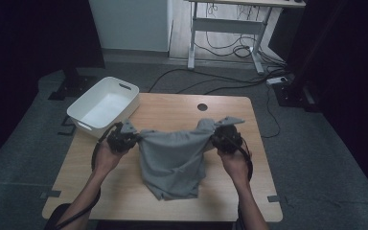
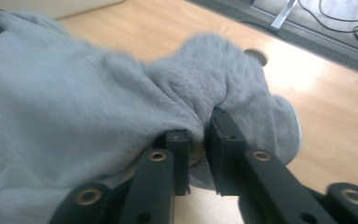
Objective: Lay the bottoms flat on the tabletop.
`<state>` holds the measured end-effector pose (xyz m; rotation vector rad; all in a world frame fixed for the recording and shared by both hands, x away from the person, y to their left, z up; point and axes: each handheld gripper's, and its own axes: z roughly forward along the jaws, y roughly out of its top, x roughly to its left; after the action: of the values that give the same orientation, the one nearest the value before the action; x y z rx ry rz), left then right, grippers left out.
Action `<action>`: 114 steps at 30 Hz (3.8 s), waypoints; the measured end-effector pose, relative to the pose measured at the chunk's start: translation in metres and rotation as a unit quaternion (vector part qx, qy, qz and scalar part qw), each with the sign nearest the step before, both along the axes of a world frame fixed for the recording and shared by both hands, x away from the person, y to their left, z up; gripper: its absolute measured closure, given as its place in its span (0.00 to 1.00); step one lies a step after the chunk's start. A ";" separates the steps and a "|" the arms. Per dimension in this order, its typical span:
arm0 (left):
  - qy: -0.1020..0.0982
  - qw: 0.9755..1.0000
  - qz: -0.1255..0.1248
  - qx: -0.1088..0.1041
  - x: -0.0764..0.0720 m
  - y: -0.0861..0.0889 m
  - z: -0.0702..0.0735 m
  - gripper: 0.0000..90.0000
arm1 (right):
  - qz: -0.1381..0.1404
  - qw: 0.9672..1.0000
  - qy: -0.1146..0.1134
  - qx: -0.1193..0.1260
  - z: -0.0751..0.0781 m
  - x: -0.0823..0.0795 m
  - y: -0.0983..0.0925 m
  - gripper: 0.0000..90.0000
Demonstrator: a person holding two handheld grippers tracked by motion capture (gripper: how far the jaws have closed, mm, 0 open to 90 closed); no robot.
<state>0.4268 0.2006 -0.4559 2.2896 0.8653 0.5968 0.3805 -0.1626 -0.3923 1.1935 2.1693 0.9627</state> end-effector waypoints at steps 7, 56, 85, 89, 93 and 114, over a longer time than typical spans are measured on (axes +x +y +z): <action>0.041 0.998 0.037 0.004 0.005 0.004 -0.029 0.47 | -0.016 0.999 0.048 -0.016 -0.037 0.039 -0.005 0.46; 0.103 0.995 0.007 -0.009 -0.037 0.012 -0.075 0.33 | -0.081 0.990 0.119 -0.003 -0.112 0.046 -0.016 0.97; 0.131 0.989 -0.051 -0.045 -0.086 0.030 -0.059 0.37 | 0.046 0.986 0.155 0.041 -0.103 -0.058 -0.042 0.49; 0.136 0.990 -0.039 -0.021 -0.083 0.027 -0.073 0.41 | 0.057 0.983 0.171 0.028 -0.128 -0.062 -0.019 0.51; 0.120 0.991 -0.054 -0.006 -0.082 0.023 -0.070 0.79 | 0.060 0.983 0.171 0.019 -0.134 -0.062 -0.012 0.99; 0.098 0.995 0.006 -0.017 -0.028 0.037 -0.059 0.72 | -0.006 0.988 0.152 -0.005 -0.093 0.026 -0.030 0.62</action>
<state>0.3983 0.2379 -0.5148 2.3414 0.9729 0.3636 0.4066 -0.1929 -0.4851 1.4260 2.3908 0.8069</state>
